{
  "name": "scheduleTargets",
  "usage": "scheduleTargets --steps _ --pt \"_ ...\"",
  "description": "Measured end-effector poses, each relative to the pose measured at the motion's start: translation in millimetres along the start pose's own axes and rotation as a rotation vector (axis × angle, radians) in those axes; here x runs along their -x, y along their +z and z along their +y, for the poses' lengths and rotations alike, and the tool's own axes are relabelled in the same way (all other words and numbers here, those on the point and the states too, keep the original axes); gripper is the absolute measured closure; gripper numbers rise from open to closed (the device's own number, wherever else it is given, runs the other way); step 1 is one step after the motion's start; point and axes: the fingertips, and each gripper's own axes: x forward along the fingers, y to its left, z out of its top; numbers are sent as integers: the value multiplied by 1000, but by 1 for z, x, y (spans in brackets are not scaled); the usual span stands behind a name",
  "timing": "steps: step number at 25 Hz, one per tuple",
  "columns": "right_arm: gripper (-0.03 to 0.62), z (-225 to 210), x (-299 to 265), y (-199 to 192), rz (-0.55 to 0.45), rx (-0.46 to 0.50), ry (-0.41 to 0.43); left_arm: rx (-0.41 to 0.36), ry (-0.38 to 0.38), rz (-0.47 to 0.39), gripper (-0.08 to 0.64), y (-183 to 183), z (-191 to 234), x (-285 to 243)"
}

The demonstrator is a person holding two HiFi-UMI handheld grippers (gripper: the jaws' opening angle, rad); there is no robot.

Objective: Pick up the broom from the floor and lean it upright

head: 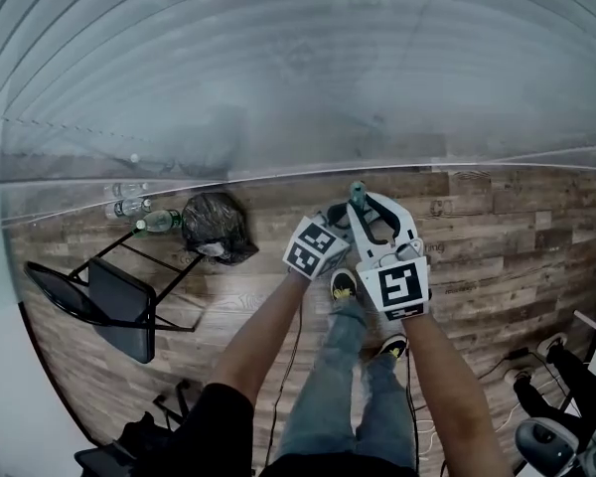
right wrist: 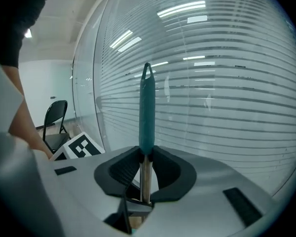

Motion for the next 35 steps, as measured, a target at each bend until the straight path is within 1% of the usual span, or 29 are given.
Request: scheduleTargets --steps 2,6,9,11,15,19,26,28,30,35 --pt "503 -6 -9 2 9 -14 -17 4 9 -1 460 5 8 -2" --pt "503 -10 -18 4 13 -18 -28 -14 67 11 460 8 16 -3" --pt "503 -11 -27 6 6 -22 -35 21 100 4 460 10 25 0" --pt "503 -14 -33 7 8 -28 -48 43 131 -10 448 12 33 2" --pt "503 -23 -44 7 22 -47 -59 44 165 -24 437 20 44 5" --pt "503 -33 -53 8 44 -56 -63 55 167 -34 437 26 49 10" --pt "502 -32 -57 8 47 -50 -30 49 163 -38 437 28 54 15" --pt "483 -30 -58 7 52 -45 -20 43 162 -34 437 27 55 16" --pt "438 -29 -61 6 57 -41 -4 43 166 -38 437 30 59 16" --pt "431 -28 -63 4 64 -13 16 30 168 -30 437 31 63 12"
